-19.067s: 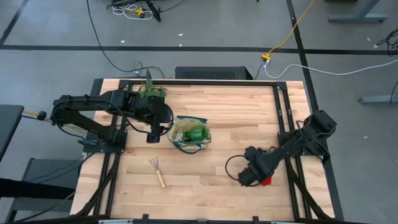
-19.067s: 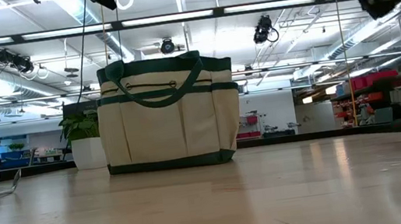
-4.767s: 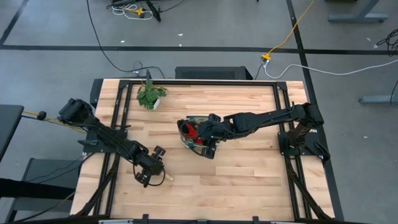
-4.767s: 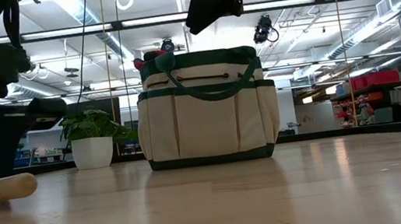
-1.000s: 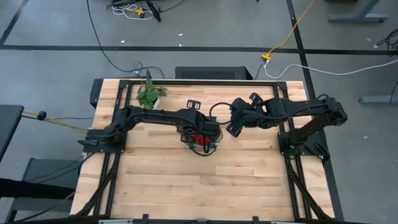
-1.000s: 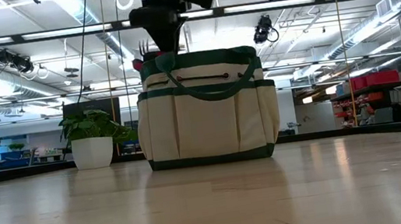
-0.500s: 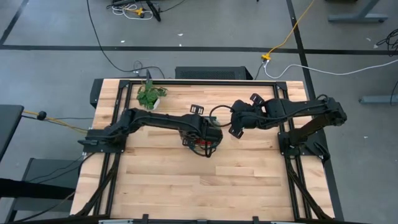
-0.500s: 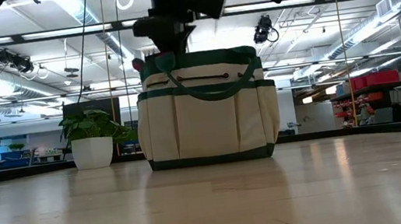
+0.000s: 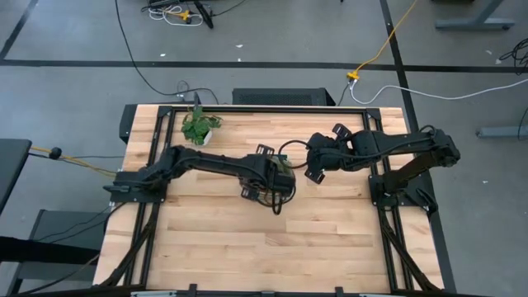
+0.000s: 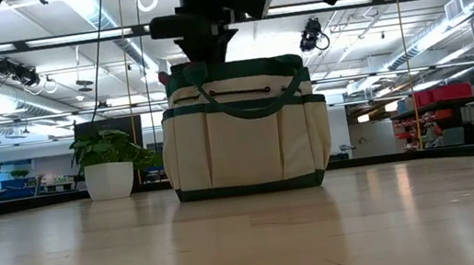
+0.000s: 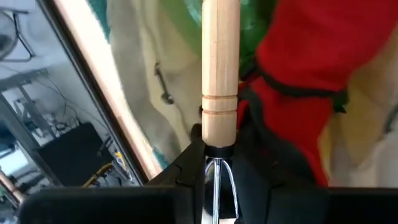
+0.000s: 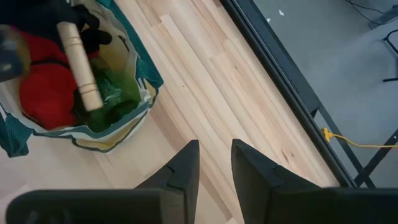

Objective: Pick & Place Garden tools in Gardening bag
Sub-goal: Put the brown hand rake into the white gardening bag, then return to Home Position

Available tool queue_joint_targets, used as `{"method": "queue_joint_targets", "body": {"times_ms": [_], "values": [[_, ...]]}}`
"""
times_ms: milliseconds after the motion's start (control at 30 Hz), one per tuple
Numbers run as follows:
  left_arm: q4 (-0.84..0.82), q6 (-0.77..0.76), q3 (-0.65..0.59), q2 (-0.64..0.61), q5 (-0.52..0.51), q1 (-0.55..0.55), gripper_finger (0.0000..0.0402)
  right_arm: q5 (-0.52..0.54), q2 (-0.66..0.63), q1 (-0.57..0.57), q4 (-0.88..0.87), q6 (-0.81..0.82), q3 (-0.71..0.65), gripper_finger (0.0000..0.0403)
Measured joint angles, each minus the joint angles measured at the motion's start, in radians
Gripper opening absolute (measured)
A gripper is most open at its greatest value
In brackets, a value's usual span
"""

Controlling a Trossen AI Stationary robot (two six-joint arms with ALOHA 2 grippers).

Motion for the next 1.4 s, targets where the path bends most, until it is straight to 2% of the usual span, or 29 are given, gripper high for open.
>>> {"method": "queue_joint_targets", "body": {"times_ms": [267,600,800,1067,1200,1400], "values": [[0.045,0.009,0.000,0.000,-0.031,-0.021,0.0092,0.000,0.000,0.000,0.000,0.001,0.000,0.0096],[0.034,0.008,0.000,0.000,-0.070,-0.021,0.0153,0.000,0.000,0.000,0.000,0.000,0.000,0.0096],[-0.069,-0.022,0.050,0.000,-0.118,-0.023,0.0166,0.001,0.000,0.000,0.000,0.000,0.000,0.0096],[-0.066,-0.090,0.055,-0.148,-0.046,-0.033,0.0167,0.042,0.000,0.000,0.004,0.008,0.000,0.0096],[-0.064,-0.129,0.054,-0.254,0.028,-0.033,0.0167,0.045,0.000,0.001,0.005,0.007,0.000,0.0096],[-0.064,-0.204,0.017,-0.416,0.075,-0.033,0.0167,0.054,-0.002,0.028,0.049,-0.023,-0.006,0.0096]]}}
